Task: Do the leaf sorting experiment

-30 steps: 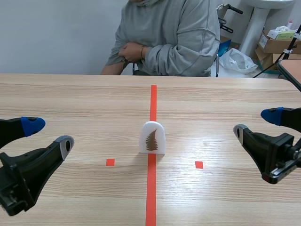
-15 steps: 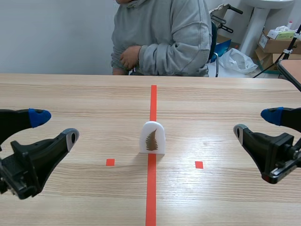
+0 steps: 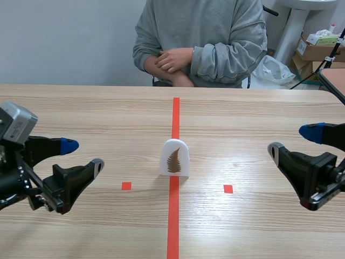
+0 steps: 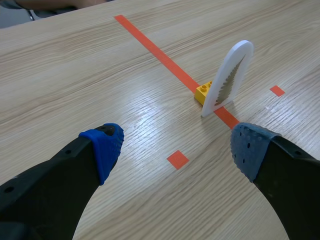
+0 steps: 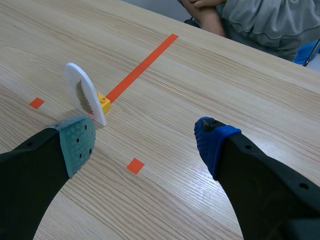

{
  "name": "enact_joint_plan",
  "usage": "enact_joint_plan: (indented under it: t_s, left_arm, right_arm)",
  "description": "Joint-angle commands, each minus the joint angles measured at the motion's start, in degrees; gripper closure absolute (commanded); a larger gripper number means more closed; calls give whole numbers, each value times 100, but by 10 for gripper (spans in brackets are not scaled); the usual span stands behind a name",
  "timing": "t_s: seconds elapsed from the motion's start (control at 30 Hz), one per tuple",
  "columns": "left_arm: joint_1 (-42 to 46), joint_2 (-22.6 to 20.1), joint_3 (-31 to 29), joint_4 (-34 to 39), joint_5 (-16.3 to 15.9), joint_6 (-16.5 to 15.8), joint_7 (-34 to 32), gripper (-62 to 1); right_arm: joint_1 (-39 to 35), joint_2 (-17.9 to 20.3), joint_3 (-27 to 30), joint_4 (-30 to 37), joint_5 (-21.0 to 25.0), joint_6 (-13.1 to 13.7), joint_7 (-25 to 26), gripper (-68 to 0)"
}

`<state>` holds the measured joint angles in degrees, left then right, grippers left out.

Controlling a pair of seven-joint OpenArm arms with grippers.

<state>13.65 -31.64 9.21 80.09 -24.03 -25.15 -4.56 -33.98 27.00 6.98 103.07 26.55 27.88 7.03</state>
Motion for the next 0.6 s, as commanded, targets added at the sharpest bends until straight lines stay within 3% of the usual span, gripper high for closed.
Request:
enact_joint_plan:
  t_s: [0.0, 0.57]
  left_arm:
    - [-197, -4, 181, 7, -33, -13, -79, -465]
    - [-2452, 146, 2378, -1799, 245, -4, -214, -465]
  right_arm:
    - [83, 28, 22, 46, 68, -17, 85, -411]
    - [83, 26, 22, 46, 68, -17, 87, -411]
